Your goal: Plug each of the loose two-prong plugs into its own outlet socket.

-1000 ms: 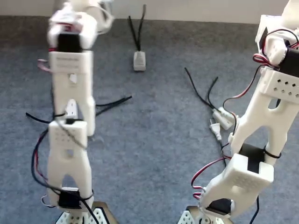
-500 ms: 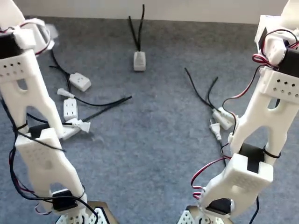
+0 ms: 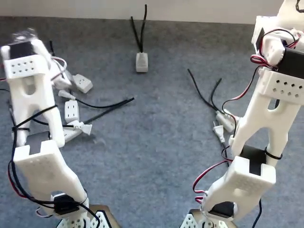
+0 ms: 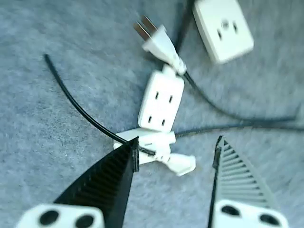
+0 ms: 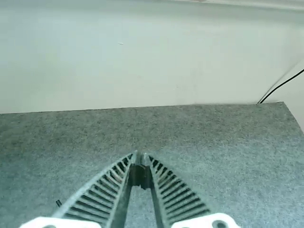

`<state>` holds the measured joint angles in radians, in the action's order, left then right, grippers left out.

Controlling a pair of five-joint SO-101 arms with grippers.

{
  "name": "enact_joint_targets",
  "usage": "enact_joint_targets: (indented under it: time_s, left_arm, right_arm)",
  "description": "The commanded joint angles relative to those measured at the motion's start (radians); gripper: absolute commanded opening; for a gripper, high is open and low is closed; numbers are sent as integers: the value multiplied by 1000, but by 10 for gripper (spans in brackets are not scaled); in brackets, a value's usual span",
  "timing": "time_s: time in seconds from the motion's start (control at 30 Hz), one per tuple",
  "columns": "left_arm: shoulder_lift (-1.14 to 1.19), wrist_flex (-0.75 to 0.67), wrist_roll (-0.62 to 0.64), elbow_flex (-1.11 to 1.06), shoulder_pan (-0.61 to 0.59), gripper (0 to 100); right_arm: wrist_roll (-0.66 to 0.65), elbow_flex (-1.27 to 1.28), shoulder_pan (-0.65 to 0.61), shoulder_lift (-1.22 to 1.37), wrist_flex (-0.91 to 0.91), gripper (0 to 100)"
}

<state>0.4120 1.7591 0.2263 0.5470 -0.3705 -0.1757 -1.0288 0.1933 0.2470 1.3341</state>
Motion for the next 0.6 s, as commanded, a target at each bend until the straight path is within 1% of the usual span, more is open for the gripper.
enact_joint_targets:
  time_s: [0.0, 0.07, 0.17, 0.47, 0.57]
  left_arm:
    - [-56, 8, -175, -122, 25, 256]
    - [-56, 8, -216, -182, 13, 256]
    - [-56, -28, -227, -248, -5, 256]
    - [-58, -353, -230, -501, -18, 255]
    - [-58, -456, -281, -559, -16, 255]
  right_arm:
    - [-15, -35, -12, -18, 15, 9]
    - [-15, -36, -12, -19, 18, 9]
    - [-15, -36, -13, -19, 18, 9]
    - [-15, -30, -28, -16, 16, 9]
    - [-15, -30, -28, -16, 16, 9]
